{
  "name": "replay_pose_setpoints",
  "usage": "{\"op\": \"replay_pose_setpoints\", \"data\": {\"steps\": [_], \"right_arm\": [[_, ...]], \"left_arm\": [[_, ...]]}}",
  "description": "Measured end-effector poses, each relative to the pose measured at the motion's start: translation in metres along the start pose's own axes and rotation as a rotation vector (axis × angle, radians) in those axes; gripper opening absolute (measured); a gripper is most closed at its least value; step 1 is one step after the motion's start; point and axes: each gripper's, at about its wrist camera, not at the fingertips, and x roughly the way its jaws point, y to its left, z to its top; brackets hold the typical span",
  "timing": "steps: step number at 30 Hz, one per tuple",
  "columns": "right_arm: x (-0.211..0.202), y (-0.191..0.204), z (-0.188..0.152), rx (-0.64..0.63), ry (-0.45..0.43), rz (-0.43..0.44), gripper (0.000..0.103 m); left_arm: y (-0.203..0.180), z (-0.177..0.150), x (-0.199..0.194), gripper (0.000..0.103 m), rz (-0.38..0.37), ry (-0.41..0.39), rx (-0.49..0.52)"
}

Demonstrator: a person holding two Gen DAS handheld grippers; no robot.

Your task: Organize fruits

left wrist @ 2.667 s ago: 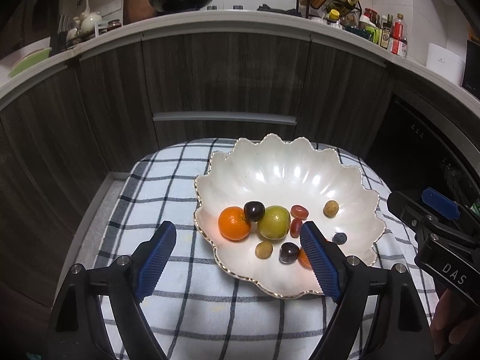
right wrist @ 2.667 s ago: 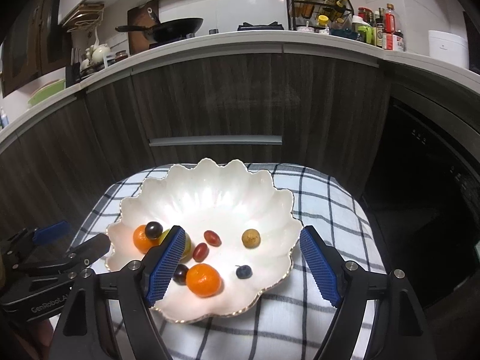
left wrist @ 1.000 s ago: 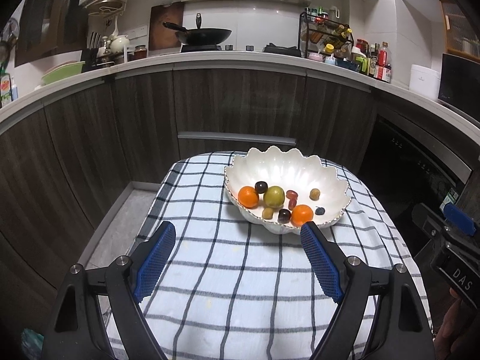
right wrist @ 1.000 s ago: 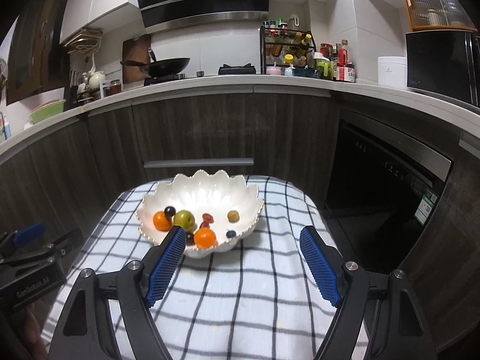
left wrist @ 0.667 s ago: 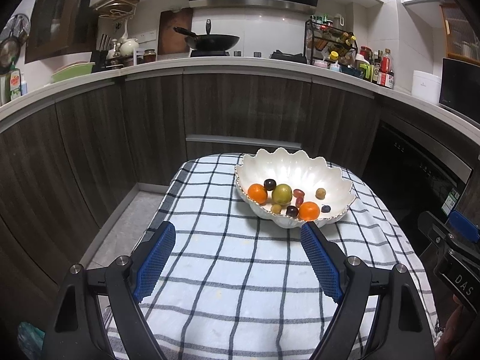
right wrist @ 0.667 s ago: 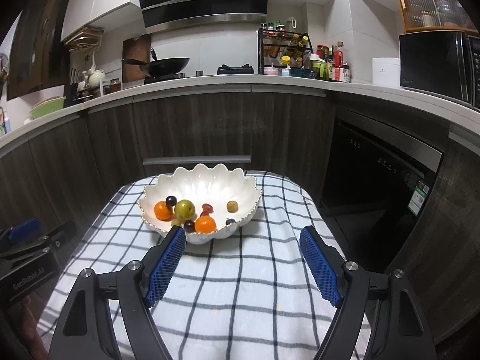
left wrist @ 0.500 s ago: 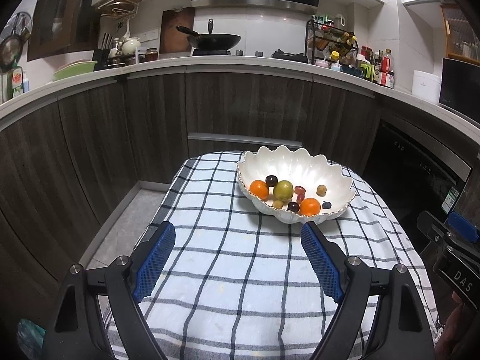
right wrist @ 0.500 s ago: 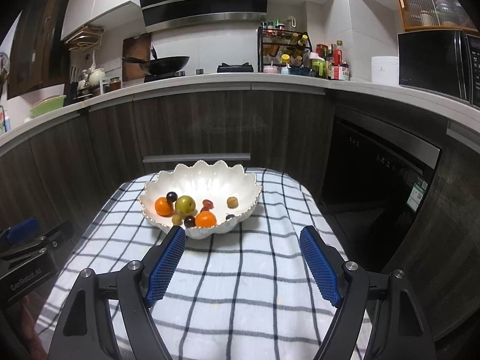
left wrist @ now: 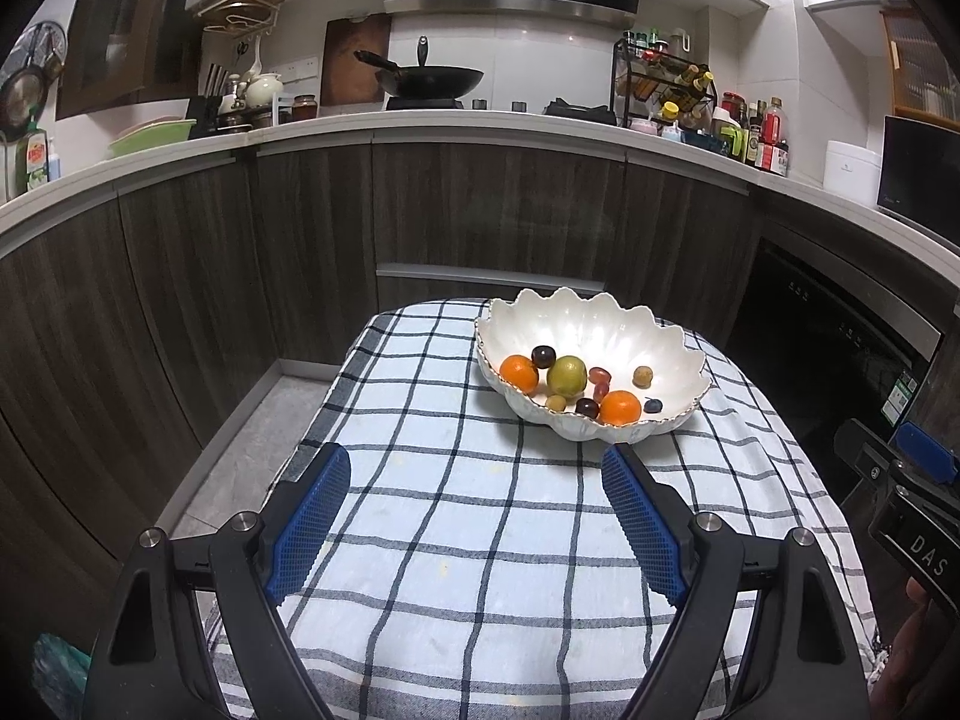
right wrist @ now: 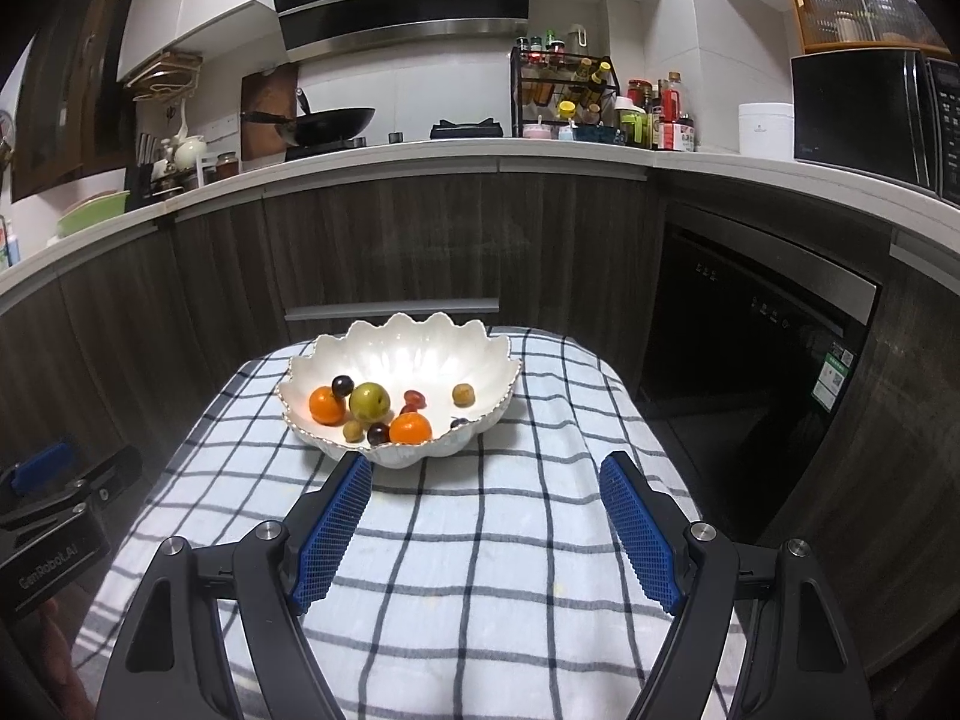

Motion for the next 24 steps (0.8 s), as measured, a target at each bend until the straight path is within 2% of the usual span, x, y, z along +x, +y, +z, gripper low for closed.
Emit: {"op": "replay_pose_setpoints", "data": {"steps": [24], "right_arm": [[-0.0025,0.0007,-0.0011,-0.002,0.001,0.004,0.079]], "left_arm": [[-0.0014,-0.002,-0.0022,0.086,0.002,-0.007,0.001]]}}
